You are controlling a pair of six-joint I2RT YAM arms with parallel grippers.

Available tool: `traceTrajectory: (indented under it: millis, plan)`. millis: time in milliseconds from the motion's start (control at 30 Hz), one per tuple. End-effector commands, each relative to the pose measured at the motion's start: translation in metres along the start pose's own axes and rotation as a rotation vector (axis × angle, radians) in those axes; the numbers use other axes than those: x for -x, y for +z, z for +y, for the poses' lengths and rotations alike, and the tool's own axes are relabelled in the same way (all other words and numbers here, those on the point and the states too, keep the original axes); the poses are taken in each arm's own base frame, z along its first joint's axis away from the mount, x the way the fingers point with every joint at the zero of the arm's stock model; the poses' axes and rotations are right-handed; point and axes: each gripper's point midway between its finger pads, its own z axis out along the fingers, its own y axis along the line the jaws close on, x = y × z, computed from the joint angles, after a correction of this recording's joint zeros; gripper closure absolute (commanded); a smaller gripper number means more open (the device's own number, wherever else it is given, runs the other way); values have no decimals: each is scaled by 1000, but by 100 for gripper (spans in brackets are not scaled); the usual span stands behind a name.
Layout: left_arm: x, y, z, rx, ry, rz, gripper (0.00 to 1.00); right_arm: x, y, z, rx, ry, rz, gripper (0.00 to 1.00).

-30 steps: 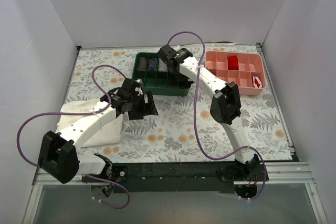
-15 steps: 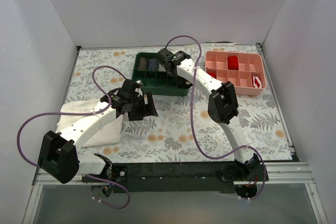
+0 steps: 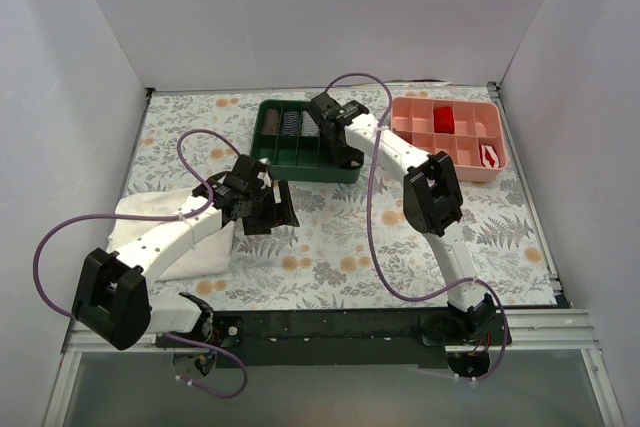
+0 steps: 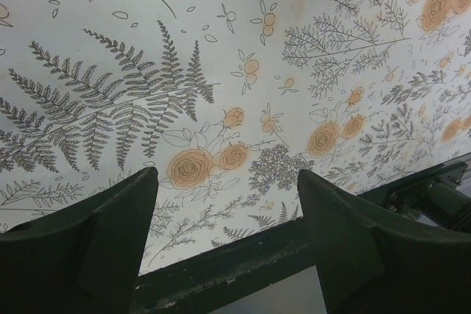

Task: Roll the underwear
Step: Place the underwear in the storage box.

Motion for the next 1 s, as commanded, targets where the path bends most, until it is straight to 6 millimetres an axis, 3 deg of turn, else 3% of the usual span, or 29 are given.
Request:
traceTrajectory:
  millis: [0, 200, 300, 433, 467, 733, 967]
  plan:
    - [0, -2, 0, -9, 5, -11, 24, -8, -5, 3, 72, 60, 8, 99]
    - [-1, -2, 2, -2, 2, -10, 24, -27, 5, -10, 79, 146, 56, 99]
    - [-1, -2, 1, -9, 1, -7, 24, -30, 5, -28, 20, 158, 63, 99]
    - [-3, -1, 2, -7, 0, -1, 24, -56, 8, -46, -31, 96, 120, 99]
    - [-3, -1, 2, -8, 0, 0, 24, -54, 4, -50, -23, 98, 100, 99]
    - [-8, 2, 4, -14, -4, 15, 25, -77, 21, -44, 101, 9, 176, 99]
    - [-10, 4, 6, -5, -3, 23, 25, -55, 19, -46, 95, -67, 180, 99]
